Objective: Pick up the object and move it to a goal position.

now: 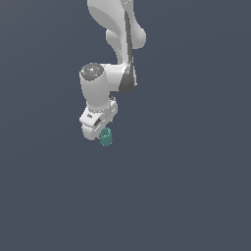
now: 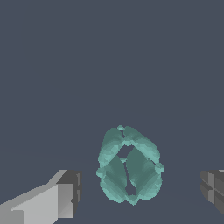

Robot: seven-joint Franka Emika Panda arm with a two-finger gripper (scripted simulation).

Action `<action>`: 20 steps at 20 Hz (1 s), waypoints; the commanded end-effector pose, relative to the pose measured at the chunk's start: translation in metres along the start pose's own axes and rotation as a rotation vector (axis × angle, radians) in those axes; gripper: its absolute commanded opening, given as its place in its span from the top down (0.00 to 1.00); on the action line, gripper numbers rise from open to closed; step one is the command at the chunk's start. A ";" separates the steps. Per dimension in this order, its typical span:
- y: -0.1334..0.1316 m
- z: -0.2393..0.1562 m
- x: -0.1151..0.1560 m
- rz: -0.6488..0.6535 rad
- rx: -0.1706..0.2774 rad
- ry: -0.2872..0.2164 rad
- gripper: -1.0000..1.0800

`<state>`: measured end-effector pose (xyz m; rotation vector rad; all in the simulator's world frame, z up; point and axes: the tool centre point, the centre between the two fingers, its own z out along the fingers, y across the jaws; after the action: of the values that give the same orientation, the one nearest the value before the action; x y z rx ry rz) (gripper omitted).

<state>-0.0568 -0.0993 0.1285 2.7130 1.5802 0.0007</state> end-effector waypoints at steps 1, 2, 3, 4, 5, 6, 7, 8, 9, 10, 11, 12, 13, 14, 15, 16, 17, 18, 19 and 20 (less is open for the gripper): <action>-0.001 0.002 -0.003 -0.034 0.001 0.000 0.04; -0.002 0.002 -0.004 -0.044 0.001 0.000 0.04; -0.002 0.003 -0.005 -0.053 0.001 0.000 0.04; -0.002 0.003 -0.005 -0.060 0.001 0.000 0.04; -0.002 0.004 -0.006 -0.067 0.001 0.001 0.04; -0.003 0.004 -0.007 -0.072 0.002 0.001 0.04; -0.003 0.004 -0.007 -0.076 0.002 0.001 0.04; -0.003 0.004 -0.007 -0.079 0.002 0.001 0.04; -0.003 0.004 -0.007 -0.081 0.002 0.001 0.04; -0.003 0.004 -0.007 -0.081 0.002 0.001 0.04; -0.003 0.004 -0.007 -0.077 0.002 0.001 0.04; -0.003 0.005 -0.007 -0.077 0.002 0.001 0.04; -0.003 0.006 -0.007 -0.077 0.002 0.001 0.04; -0.003 0.007 -0.007 -0.077 0.002 0.001 0.04; -0.003 0.010 -0.007 -0.078 0.002 0.001 0.04; -0.003 0.012 -0.007 -0.078 0.002 0.001 0.04; -0.003 0.016 -0.007 -0.078 0.002 0.001 0.04; -0.003 0.020 -0.007 -0.079 0.002 0.001 0.04; -0.004 0.025 -0.007 -0.079 0.002 0.001 0.04; -0.004 0.031 -0.007 -0.080 0.002 0.001 0.04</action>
<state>-0.0632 -0.1040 0.1053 2.6495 1.6871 0.0012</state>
